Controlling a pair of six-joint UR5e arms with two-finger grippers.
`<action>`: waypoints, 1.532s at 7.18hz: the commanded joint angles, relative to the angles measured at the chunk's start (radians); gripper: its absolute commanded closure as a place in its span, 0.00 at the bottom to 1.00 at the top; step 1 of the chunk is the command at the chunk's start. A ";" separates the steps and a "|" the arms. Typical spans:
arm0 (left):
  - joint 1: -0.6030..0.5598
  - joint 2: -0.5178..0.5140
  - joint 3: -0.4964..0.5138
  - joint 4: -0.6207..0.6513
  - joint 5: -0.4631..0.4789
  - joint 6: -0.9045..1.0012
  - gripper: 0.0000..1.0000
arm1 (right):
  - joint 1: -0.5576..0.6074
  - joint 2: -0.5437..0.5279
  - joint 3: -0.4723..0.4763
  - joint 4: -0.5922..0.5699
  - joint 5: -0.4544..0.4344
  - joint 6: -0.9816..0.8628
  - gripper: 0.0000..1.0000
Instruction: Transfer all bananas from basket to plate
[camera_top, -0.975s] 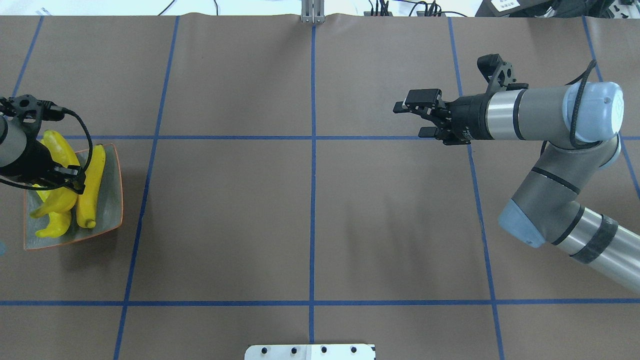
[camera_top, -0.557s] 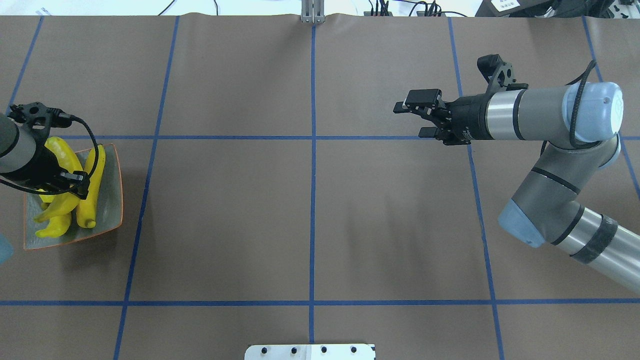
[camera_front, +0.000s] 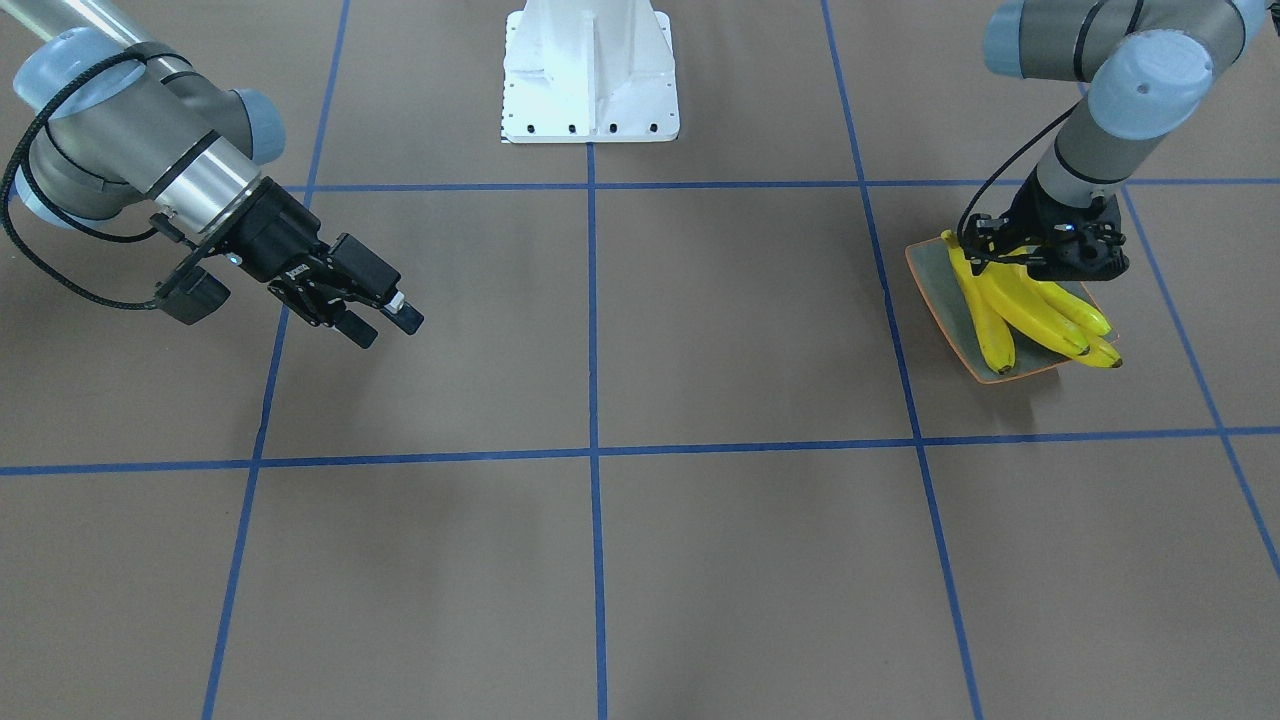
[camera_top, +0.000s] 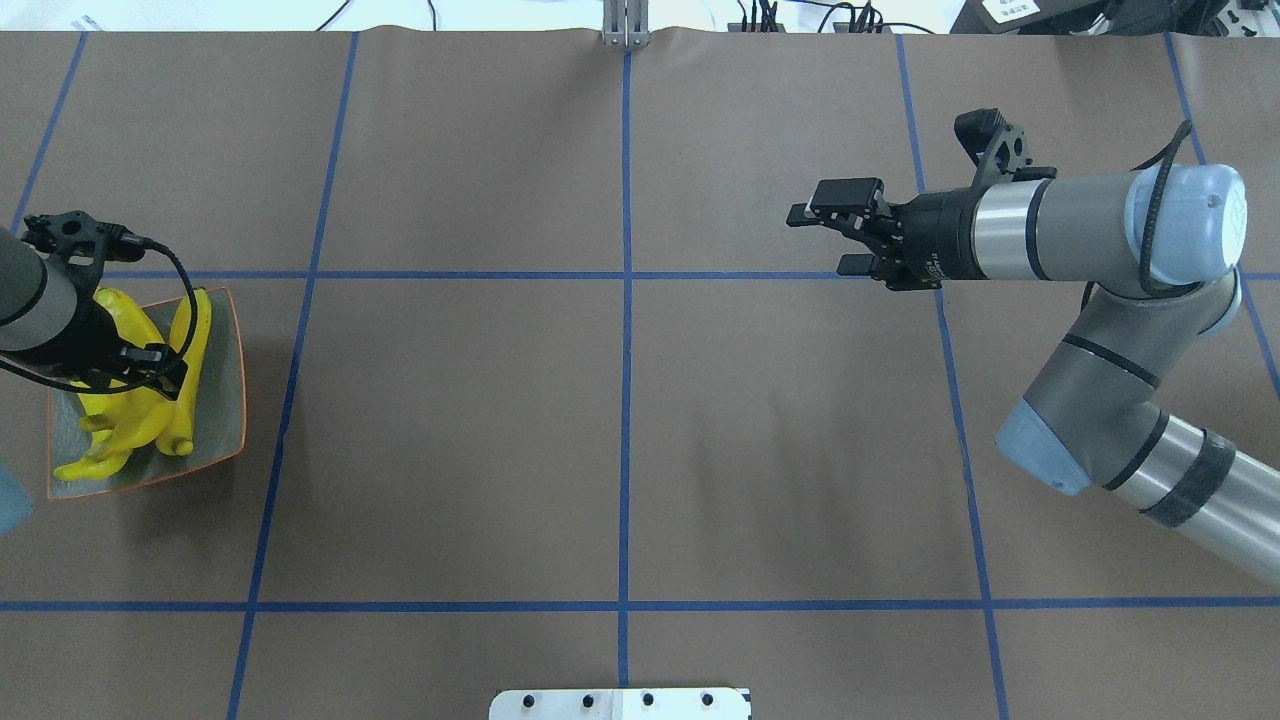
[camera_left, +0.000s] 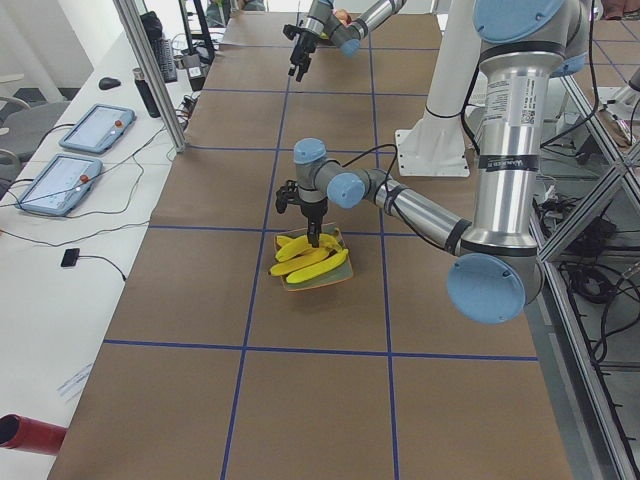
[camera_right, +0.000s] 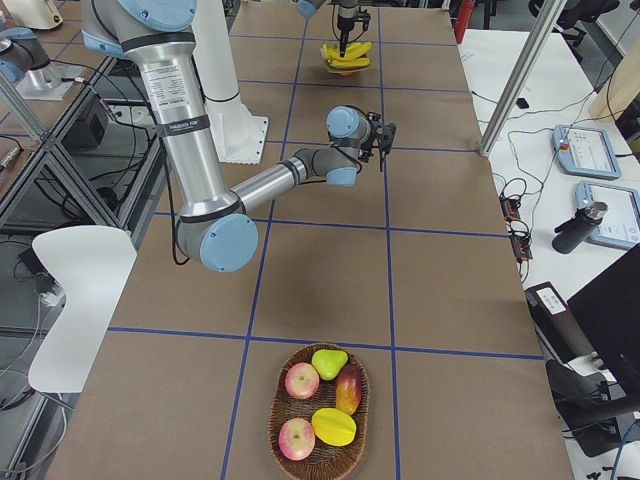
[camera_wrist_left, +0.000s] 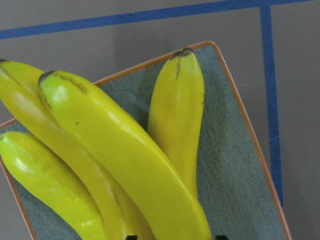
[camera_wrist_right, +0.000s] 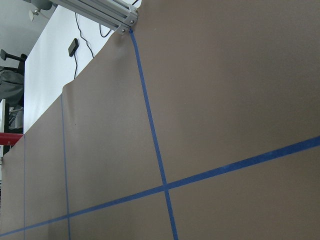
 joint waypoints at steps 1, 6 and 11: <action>-0.002 -0.006 -0.010 0.000 0.000 0.001 0.01 | 0.000 0.000 0.005 0.000 0.000 0.003 0.00; -0.256 -0.038 -0.032 -0.002 -0.110 0.244 0.01 | 0.182 -0.125 -0.017 -0.055 0.180 -0.275 0.00; -0.433 -0.038 0.129 -0.012 -0.184 0.496 0.01 | 0.569 -0.304 -0.014 -0.435 0.455 -1.000 0.00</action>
